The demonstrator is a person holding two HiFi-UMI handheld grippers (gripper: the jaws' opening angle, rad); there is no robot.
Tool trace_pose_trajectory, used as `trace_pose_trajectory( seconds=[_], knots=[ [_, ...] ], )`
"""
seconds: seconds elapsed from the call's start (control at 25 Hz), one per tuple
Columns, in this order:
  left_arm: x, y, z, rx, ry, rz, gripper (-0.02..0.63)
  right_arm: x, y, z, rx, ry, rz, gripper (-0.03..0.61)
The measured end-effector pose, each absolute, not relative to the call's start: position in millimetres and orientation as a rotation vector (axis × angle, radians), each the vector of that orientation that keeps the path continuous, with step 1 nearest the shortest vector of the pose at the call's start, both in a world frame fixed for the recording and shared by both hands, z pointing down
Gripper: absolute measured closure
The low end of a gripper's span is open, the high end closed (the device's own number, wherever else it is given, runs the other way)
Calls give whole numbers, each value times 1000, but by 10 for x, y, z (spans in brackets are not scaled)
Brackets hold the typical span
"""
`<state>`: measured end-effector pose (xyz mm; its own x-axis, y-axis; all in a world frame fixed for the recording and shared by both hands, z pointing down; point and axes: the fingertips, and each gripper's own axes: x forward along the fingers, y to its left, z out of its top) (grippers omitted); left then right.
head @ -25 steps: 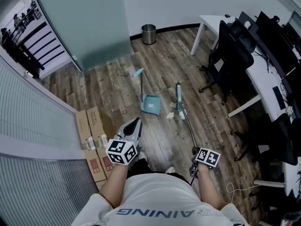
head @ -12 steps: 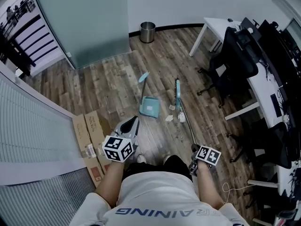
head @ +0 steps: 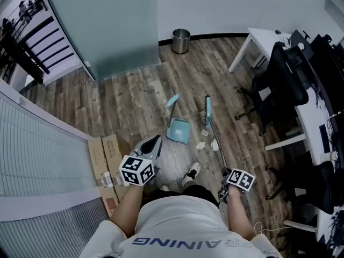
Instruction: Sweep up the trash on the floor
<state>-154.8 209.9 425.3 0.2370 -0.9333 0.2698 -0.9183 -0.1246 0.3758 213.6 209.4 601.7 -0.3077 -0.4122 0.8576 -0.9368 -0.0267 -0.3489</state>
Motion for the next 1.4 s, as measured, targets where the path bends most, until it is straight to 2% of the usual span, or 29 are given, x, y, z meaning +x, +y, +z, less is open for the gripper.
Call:
trace_pose_trajectory(
  seconds=[0.16, 0.56, 0.92, 1.4],
  knots=[
    [-1584, 1600, 4146, 2050, -1728, -26, 611, 2073, 1659, 6012, 1380, -1764, 1329, 469],
    [-1153, 454, 4214, 2086, -1758, 172, 611, 2304, 602, 6242, 1379, -1767, 1353, 469],
    [-1063, -197, 4571, 2058, -1724, 338, 611, 2365, 196, 6432, 1364, -1719, 1413, 469],
    [-1726, -1119, 5123, 2137, -1568, 510, 611, 2051, 239, 6444, 1500, -1521, 1492, 469]
  ],
)
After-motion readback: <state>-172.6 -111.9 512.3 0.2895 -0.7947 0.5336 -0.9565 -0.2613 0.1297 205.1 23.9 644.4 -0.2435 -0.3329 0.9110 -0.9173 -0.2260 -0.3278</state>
